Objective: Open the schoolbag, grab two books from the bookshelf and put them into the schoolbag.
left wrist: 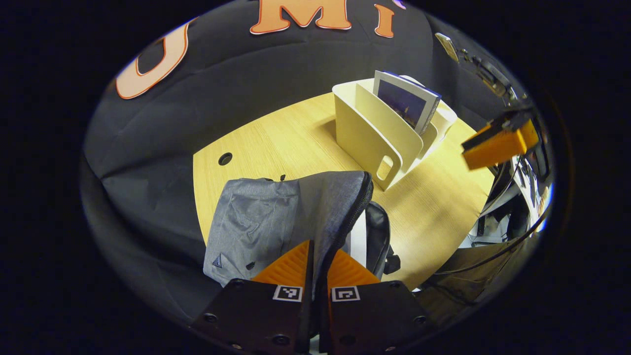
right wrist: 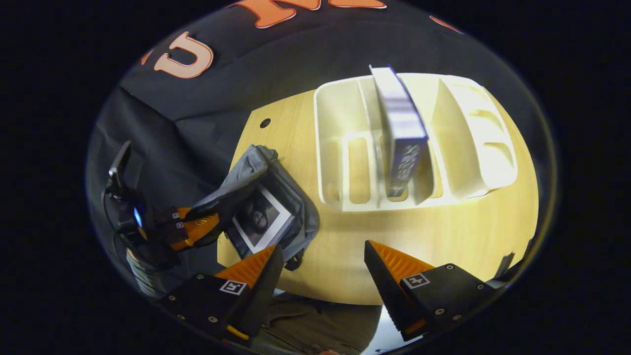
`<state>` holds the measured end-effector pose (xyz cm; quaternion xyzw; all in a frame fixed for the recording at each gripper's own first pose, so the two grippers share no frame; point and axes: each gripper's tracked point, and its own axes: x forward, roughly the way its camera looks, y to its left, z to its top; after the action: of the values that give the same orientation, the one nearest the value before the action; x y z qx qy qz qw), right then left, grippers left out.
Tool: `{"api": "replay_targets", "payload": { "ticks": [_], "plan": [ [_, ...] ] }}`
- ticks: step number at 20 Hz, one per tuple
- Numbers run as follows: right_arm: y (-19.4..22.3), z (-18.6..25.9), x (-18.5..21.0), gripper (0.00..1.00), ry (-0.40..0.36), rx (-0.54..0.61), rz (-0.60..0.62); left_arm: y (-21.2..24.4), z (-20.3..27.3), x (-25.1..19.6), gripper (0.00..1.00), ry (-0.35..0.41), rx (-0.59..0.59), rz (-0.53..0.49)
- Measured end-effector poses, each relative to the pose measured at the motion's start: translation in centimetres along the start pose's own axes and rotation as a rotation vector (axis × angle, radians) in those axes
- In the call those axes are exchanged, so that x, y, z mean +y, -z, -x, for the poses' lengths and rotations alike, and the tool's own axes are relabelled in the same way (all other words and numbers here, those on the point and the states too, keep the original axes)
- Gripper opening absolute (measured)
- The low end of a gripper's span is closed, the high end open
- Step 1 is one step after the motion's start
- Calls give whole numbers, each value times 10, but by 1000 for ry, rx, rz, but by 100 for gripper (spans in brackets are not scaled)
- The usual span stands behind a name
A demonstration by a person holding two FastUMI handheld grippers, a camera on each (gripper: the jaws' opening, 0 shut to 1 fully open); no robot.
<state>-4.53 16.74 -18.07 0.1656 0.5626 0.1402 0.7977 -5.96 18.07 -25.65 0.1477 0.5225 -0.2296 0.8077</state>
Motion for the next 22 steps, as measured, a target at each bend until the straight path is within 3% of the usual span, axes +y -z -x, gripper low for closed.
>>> {"api": "replay_targets", "payload": {
  "ticks": [2,4,12,17,22],
  "plan": [
    [-24,12,-37,98,85,-6,50,-1,-1,-1,7,-14,12,18],
    [-48,20,-56,98,121,-7,88,-1,-2,-1,7,-32,22,34],
    [-118,11,-73,98,84,19,153,10,-1,-6,7,-99,64,146],
    [-148,-22,-69,96,47,45,121,12,-2,-7,7,-139,94,193],
    [-157,-67,-75,88,62,91,113,11,-1,-6,7,-180,125,208]
  ]
}}
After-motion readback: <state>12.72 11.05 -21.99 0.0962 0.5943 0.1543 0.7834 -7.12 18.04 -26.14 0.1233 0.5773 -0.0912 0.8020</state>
